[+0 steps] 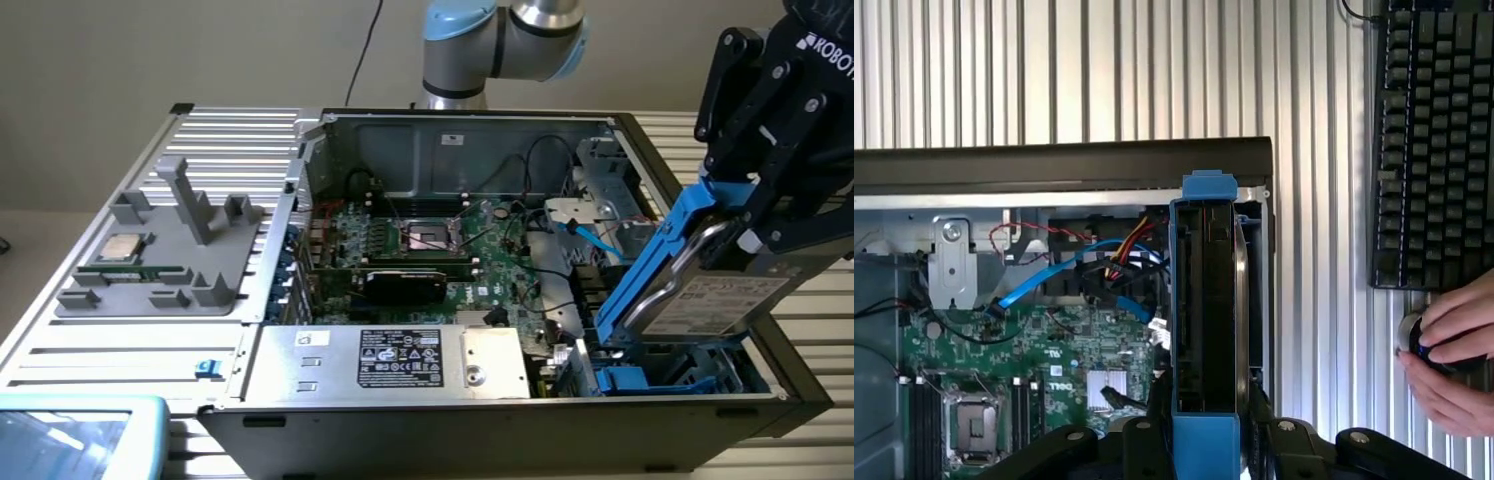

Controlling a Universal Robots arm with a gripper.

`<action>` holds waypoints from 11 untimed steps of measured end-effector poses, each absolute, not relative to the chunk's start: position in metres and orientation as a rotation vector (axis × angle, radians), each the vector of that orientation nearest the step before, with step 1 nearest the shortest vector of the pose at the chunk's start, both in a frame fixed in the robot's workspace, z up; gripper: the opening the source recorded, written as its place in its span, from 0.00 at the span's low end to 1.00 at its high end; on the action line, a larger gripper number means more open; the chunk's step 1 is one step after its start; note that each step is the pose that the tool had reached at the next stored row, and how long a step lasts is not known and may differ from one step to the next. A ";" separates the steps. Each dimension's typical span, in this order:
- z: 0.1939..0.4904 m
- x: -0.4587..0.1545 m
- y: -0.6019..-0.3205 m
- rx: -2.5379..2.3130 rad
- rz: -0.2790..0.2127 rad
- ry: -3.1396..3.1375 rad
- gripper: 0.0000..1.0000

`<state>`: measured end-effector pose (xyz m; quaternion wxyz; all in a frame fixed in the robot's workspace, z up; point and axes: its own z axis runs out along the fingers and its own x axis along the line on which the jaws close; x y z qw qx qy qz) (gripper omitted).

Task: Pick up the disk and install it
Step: 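Insert the disk into the insertion slot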

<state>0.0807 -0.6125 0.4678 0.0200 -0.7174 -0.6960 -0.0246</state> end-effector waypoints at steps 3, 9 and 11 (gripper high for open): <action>0.463 0.081 -0.613 -2.225 -0.078 -2.158 0.37; 0.454 0.081 -0.613 -2.224 -0.079 -2.158 0.37; 0.454 0.082 -0.614 -2.224 -0.078 -2.158 0.37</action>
